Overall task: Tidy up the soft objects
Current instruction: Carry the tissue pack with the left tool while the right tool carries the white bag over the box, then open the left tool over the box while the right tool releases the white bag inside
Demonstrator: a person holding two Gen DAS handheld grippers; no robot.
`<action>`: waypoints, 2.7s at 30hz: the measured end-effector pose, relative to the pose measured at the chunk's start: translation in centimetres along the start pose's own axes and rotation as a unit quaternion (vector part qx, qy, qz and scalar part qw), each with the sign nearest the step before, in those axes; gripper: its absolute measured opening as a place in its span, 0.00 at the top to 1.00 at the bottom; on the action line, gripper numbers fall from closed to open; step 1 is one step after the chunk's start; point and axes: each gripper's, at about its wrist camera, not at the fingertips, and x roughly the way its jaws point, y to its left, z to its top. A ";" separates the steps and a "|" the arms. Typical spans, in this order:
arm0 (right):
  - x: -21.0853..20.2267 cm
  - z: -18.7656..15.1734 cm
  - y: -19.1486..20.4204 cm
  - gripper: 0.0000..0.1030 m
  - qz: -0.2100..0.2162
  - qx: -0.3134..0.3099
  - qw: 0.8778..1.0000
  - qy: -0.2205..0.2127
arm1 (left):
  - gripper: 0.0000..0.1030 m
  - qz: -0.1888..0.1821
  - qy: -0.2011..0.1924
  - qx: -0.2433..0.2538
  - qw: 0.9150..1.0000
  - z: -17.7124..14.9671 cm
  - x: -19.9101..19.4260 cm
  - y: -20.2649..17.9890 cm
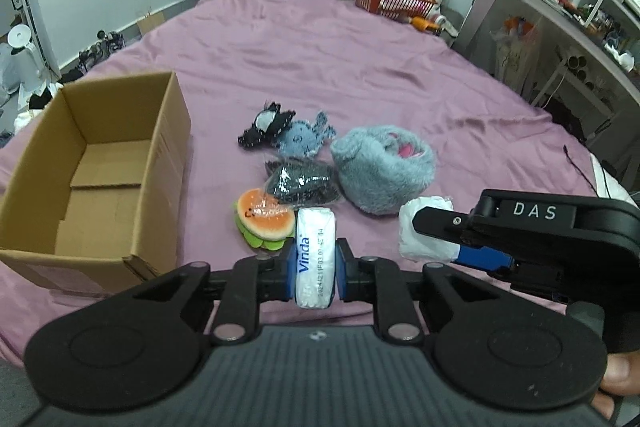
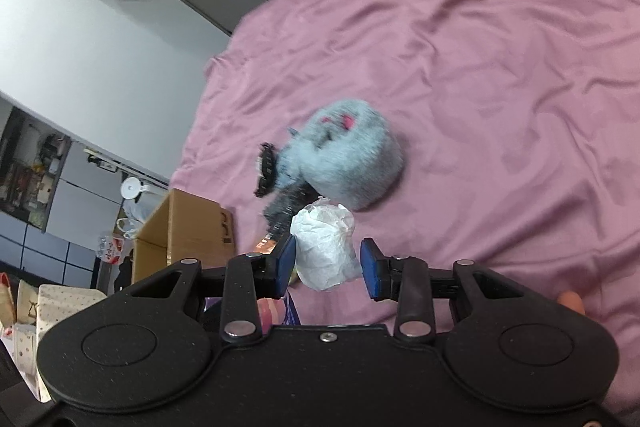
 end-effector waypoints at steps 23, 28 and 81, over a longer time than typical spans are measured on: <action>-2.2 -1.5 5.7 0.66 0.008 -0.156 0.978 -0.136 | 0.82 0.020 -0.064 -0.025 0.997 1.9 -4.7 4.8; -1.9 -2.2 7.5 0.66 0.019 -0.184 0.969 -0.161 | 0.82 0.022 -0.072 -0.043 0.996 2.2 -5.3 7.2; 6.4 -8.9 19.6 0.59 0.107 -0.286 0.951 -0.047 | 0.64 0.069 -0.023 -0.160 0.984 2.7 -5.4 22.2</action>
